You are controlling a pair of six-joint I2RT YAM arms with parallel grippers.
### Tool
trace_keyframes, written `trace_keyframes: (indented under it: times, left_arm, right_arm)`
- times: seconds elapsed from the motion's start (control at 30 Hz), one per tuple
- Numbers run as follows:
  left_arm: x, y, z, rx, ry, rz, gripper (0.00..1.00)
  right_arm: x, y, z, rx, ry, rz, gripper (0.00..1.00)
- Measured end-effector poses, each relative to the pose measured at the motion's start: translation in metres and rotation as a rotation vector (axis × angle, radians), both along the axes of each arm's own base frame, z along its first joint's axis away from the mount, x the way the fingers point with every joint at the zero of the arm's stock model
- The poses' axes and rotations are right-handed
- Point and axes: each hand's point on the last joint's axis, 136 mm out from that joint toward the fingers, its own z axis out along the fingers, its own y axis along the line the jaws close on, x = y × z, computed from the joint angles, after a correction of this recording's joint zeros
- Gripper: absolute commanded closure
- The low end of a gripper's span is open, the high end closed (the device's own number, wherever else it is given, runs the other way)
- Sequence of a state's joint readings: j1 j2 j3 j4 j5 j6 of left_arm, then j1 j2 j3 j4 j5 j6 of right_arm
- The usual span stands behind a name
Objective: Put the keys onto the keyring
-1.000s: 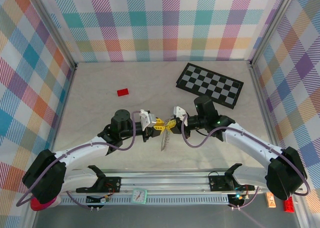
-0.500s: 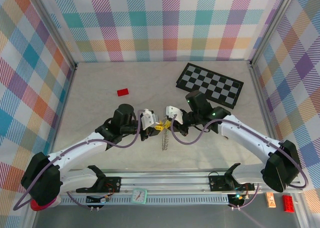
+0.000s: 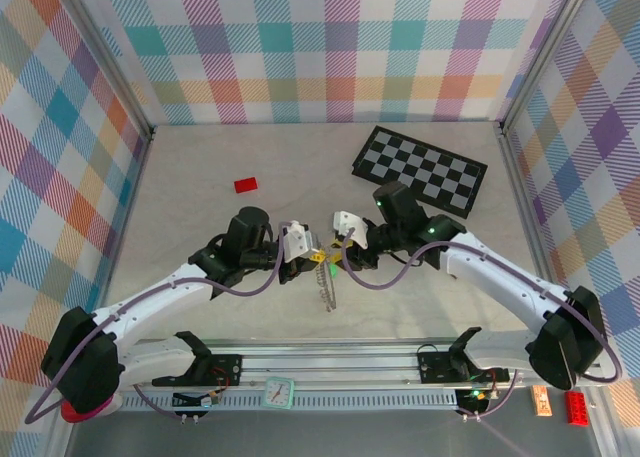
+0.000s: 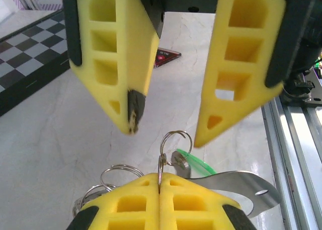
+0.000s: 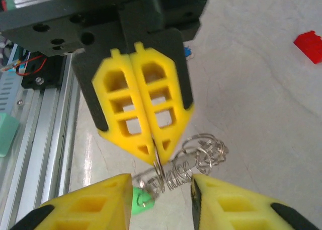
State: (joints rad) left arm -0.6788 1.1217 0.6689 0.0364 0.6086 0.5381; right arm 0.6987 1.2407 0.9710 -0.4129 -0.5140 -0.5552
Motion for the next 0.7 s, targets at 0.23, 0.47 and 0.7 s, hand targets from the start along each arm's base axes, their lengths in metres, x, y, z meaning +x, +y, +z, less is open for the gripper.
trace_keyframes:
  times: [0.23,0.47,0.7]
  left_arm:
    - [-0.002,0.004,-0.002,-0.034,-0.009,0.023,1.0]
    - [0.004,0.006,0.001,-0.042,-0.028,0.066,1.0]
    - [0.007,0.006,0.003,-0.055,-0.033,0.083,1.0]
  right_arm:
    - [0.0,-0.005,-0.013,0.041,0.15,-0.117,0.65]
    - [0.002,0.0,-0.001,0.115,0.332,-0.234,0.66]
    - [0.001,0.001,-0.005,0.112,0.505,-0.329,0.75]
